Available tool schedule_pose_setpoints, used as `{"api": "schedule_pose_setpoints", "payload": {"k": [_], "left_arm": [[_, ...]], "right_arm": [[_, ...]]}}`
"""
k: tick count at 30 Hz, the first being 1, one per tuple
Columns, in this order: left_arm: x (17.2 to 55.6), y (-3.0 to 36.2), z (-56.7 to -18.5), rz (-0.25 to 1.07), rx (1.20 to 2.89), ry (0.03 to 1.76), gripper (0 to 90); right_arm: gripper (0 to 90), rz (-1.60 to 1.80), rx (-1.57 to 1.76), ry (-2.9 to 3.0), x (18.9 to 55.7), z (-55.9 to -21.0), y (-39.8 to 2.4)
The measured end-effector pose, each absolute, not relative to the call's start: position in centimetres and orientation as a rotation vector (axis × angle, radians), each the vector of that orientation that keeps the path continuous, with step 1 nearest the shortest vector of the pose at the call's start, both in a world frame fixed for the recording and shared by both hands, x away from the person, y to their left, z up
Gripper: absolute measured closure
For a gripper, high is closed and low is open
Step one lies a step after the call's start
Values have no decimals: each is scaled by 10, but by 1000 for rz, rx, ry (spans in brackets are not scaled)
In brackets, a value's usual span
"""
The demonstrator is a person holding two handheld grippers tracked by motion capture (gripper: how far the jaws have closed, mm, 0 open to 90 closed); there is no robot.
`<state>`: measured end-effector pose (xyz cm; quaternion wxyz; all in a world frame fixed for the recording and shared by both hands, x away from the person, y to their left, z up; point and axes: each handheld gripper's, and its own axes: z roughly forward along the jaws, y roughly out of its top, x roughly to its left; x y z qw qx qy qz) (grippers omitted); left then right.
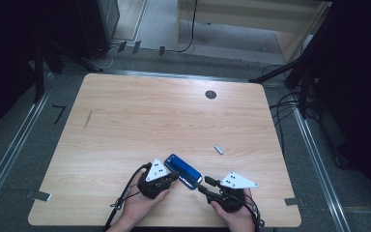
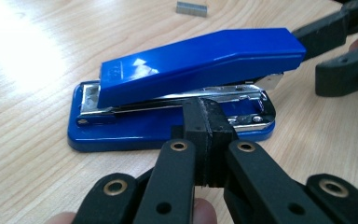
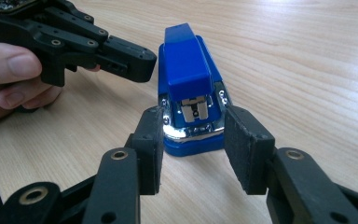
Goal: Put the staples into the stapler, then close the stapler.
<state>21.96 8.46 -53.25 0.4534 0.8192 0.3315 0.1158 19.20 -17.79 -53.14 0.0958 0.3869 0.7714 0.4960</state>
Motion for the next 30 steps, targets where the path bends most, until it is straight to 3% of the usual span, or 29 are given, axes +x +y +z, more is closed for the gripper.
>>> {"api": "schedule_pose_setpoints", "payload": {"k": [20, 30], "left_arm": [[223, 73, -534, 286, 2102, 828, 900], [222, 73, -534, 292, 2109, 817, 900]], "right_arm": [[619, 1473, 1167, 2304, 195, -532, -175], [685, 1467, 1148, 2324, 197, -532, -170]]}}
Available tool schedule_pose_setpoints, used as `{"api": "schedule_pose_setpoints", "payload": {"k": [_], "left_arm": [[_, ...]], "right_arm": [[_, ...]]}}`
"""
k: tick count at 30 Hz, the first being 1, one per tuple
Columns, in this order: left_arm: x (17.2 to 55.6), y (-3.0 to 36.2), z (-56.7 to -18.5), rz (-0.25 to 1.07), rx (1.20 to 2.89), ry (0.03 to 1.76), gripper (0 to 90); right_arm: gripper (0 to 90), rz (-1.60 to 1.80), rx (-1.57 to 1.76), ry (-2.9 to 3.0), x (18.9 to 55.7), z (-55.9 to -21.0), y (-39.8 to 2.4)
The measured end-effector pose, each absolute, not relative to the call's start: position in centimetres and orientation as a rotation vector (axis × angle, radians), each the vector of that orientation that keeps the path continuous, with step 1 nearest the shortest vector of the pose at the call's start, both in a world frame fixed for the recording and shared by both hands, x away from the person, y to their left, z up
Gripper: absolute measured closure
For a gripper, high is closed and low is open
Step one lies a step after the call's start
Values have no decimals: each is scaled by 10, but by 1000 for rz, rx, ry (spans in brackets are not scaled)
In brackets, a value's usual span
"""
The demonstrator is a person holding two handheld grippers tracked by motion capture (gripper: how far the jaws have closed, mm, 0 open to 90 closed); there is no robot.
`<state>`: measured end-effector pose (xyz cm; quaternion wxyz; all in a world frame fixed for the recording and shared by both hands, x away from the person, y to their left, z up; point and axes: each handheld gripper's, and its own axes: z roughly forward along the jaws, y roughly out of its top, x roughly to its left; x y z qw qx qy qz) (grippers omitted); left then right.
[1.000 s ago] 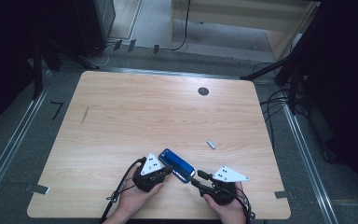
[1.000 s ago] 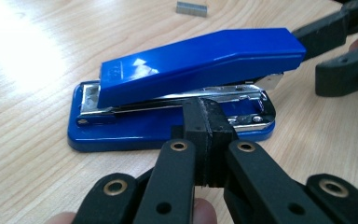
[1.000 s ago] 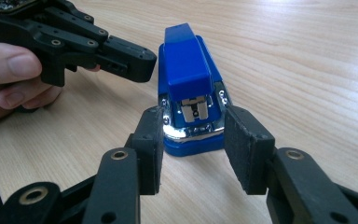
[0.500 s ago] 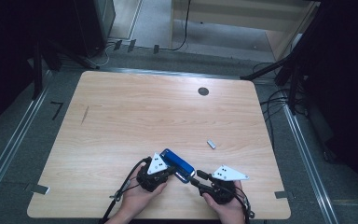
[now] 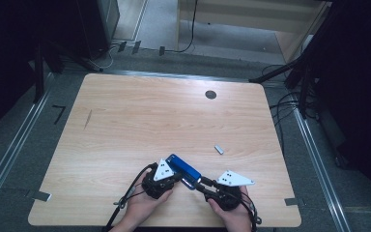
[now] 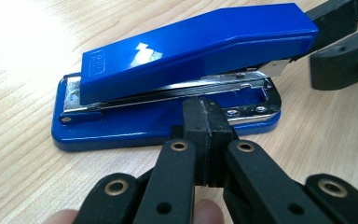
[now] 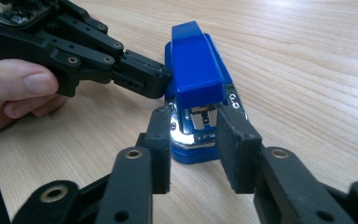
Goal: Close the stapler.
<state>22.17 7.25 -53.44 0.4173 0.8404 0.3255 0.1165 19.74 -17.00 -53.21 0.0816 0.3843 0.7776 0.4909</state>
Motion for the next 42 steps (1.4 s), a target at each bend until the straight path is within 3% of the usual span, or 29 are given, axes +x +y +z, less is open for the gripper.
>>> {"api": "schedule_pose_setpoints", "payload": {"k": [8, 12, 32, 42], "left_arm": [[223, 75, -534, 281, 2090, 845, 900], [223, 75, -534, 269, 2066, 847, 900], [226, 70, -535, 237, 2082, 848, 900], [224, 67, -535, 285, 2099, 814, 900]], "right_arm": [[784, 1450, 1140, 2329, 197, -533, -167], [890, 1418, 1140, 2327, 197, -533, -166], [900, 1399, 1147, 2320, 197, -529, -171], [900, 1379, 1146, 2332, 200, -532, -168]]}}
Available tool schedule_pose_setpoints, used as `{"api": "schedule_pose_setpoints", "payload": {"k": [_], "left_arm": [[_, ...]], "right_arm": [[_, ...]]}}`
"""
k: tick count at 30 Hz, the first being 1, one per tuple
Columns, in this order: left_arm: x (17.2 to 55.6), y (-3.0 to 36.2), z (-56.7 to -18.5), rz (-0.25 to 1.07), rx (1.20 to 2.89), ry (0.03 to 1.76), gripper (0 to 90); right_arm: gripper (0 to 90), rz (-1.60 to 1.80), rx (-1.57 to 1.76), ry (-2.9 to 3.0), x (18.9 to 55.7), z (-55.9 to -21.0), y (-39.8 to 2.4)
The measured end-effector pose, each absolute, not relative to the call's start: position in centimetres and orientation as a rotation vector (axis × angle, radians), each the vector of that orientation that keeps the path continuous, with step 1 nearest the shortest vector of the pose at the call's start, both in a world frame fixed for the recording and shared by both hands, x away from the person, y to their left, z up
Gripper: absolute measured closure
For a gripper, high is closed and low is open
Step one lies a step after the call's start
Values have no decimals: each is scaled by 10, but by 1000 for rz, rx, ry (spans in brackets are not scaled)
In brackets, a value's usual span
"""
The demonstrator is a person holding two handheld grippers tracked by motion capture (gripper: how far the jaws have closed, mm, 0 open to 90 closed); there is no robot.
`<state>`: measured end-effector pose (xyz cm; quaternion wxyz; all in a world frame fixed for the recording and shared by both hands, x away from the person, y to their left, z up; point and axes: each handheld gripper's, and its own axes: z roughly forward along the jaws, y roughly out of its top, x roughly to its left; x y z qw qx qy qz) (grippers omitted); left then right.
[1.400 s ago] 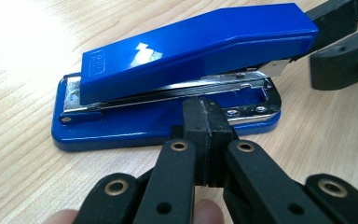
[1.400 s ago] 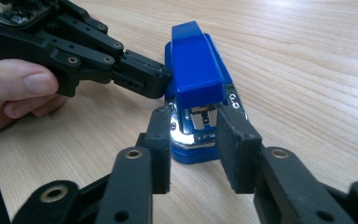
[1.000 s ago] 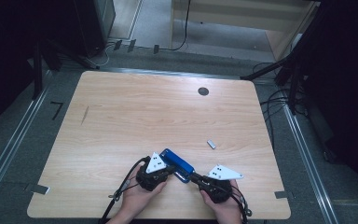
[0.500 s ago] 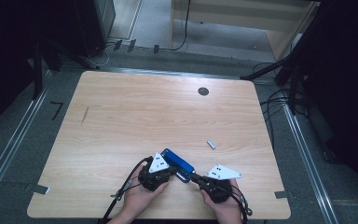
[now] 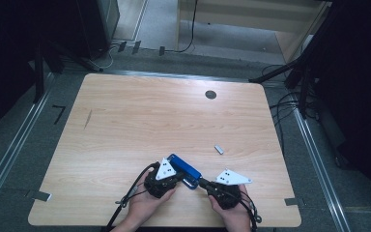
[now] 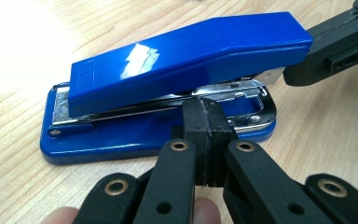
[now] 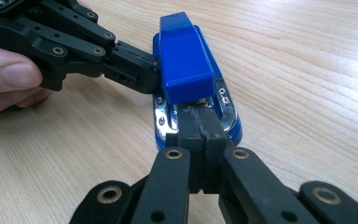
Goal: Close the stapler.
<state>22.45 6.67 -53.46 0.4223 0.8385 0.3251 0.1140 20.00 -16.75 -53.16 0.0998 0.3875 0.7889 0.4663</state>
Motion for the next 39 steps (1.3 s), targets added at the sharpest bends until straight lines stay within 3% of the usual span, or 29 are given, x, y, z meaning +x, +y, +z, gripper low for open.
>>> {"api": "schedule_pose_setpoints", "payload": {"k": [6, 39], "left_arm": [[228, 69, -535, 236, 2086, 833, 900], [224, 66, -535, 300, 2105, 811, 900]], "right_arm": [[900, 1383, 1130, 2316, 198, -529, -167], [900, 1538, 981, 2156, 212, -488, -144]]}}
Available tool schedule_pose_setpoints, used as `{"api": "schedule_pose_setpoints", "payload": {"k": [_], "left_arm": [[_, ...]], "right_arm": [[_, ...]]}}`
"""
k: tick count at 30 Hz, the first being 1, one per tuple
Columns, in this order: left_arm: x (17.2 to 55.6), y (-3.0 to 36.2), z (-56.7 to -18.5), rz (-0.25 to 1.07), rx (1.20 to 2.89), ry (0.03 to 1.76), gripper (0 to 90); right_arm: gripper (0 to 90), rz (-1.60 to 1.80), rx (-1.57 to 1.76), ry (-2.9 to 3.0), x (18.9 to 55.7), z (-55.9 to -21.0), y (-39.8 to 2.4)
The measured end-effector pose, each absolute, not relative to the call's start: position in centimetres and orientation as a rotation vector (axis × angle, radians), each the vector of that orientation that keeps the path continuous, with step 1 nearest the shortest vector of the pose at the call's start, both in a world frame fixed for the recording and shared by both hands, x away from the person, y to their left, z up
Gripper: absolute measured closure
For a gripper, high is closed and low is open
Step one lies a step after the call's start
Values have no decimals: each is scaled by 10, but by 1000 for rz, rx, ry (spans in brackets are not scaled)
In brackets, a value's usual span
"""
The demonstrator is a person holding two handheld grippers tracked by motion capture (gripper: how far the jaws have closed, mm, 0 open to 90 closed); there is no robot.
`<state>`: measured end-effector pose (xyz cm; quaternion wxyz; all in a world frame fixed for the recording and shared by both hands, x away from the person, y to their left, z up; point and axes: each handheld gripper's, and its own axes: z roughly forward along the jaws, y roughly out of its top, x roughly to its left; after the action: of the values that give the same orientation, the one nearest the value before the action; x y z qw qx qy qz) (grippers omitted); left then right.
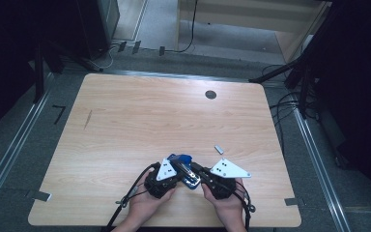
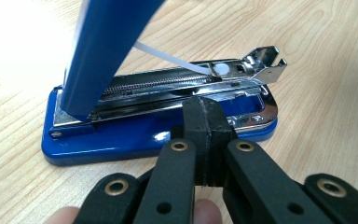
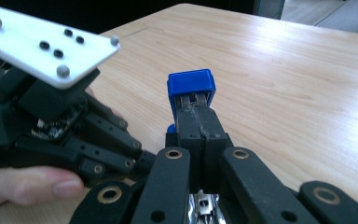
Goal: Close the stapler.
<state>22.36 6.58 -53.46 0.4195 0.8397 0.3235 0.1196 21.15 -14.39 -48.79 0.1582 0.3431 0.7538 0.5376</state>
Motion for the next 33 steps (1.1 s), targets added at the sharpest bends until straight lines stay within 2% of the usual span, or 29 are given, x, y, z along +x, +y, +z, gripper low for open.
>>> {"api": "schedule_pose_setpoints", "payload": {"k": [33], "left_arm": [[222, 65, -535, 320, 2114, 794, 900]], "right_arm": [[900, 1549, 909, 2162, 236, -470, -114]]}}
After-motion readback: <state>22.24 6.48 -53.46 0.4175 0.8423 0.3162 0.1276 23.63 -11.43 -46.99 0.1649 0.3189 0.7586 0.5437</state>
